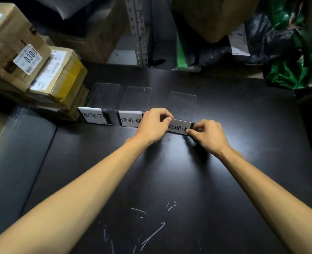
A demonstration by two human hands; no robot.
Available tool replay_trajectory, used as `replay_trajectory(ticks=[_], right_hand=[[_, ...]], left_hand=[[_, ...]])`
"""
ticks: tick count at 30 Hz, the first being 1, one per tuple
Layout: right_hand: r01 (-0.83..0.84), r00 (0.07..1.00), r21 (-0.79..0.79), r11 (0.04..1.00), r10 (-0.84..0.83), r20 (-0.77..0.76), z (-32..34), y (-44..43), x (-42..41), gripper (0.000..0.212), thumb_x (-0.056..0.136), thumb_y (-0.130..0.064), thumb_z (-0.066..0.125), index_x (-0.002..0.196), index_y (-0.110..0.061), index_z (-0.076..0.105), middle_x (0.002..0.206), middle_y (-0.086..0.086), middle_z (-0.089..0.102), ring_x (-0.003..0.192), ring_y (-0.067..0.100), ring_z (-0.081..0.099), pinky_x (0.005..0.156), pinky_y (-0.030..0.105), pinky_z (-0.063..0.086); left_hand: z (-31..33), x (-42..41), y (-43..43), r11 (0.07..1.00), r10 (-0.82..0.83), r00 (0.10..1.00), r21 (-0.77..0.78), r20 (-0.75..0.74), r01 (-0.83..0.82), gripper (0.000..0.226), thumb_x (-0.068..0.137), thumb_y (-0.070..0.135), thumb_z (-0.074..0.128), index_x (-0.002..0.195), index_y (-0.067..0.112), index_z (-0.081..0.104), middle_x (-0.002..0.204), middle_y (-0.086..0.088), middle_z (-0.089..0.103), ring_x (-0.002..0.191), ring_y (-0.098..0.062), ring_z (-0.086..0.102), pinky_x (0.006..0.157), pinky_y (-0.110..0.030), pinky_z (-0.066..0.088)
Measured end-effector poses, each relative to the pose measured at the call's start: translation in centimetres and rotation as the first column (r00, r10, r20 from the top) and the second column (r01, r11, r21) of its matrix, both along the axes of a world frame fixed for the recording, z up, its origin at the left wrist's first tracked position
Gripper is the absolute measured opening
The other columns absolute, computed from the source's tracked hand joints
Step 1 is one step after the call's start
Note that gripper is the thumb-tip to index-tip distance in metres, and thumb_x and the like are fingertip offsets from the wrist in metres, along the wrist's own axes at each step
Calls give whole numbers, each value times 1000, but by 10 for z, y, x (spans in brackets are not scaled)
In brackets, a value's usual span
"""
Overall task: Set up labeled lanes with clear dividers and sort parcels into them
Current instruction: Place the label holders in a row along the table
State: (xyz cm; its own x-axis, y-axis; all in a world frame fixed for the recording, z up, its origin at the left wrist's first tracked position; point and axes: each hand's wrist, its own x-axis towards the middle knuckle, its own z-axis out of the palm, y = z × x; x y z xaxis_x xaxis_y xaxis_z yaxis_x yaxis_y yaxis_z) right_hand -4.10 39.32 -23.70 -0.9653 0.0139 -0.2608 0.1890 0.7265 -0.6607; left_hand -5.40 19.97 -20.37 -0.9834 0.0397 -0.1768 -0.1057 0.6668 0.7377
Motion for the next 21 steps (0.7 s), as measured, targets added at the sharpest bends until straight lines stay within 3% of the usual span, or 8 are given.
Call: replay_trajectory(ticks=[3,5,8,11,14,17,21], right_hand=[[12,1000,2,1000,-12,16,1,-1,3,7,86,-27,76,86,-20,78,69,-10,67,76,13,67,62,22,45],[1,999,9,1000,-2,50,7,-1,3,8,86,-26,75,89,-19,77,70,-8,68,77,12,67,62,21,44],[-80,992,76,994,72,103,22,2,1,10,87,-22,72,94,-17,75,83,-1,71,88,16,67,64,22,41],[-189,976,183,965,164,144,52,2,4,28,92,-18,58,117,-19,70,112,4,72,107,23,66,81,26,46],[-230,972,281,932,205,113,91,-1,0,43,93,-13,49,134,-19,60,134,7,64,122,27,59,101,35,47],[-271,963,307,912,261,72,128,-13,-7,42,95,-14,46,134,-20,60,137,5,62,126,27,56,104,37,46],[-324,940,293,899,340,-4,176,-60,-20,37,97,-20,50,132,-21,62,135,2,64,125,24,58,105,36,46]], left_hand=[[0,1,-1,1000,18,1000,-6,18,-18,12,90,22,63,89,28,73,79,15,67,83,-6,63,74,-17,39],[1,3,-1,1000,-21,998,-21,57,22,14,90,24,63,99,29,73,91,11,71,91,-8,65,82,-20,44],[12,4,-4,990,-138,983,-20,124,141,35,92,24,62,126,26,62,124,2,65,113,-17,59,102,-31,44],[33,7,-16,969,-230,962,-53,145,240,42,94,26,58,135,26,54,138,-3,54,125,-21,52,105,-31,39],[63,5,-33,966,-251,960,-30,121,256,34,95,25,56,129,26,59,133,-1,58,119,-17,55,99,-32,44],[92,3,-51,970,-240,967,-4,90,241,27,95,23,55,121,25,63,121,3,63,105,-13,58,89,-32,50],[130,4,-94,982,-190,981,-4,38,190,24,95,21,55,115,23,67,111,6,67,99,-11,60,85,-26,44]])
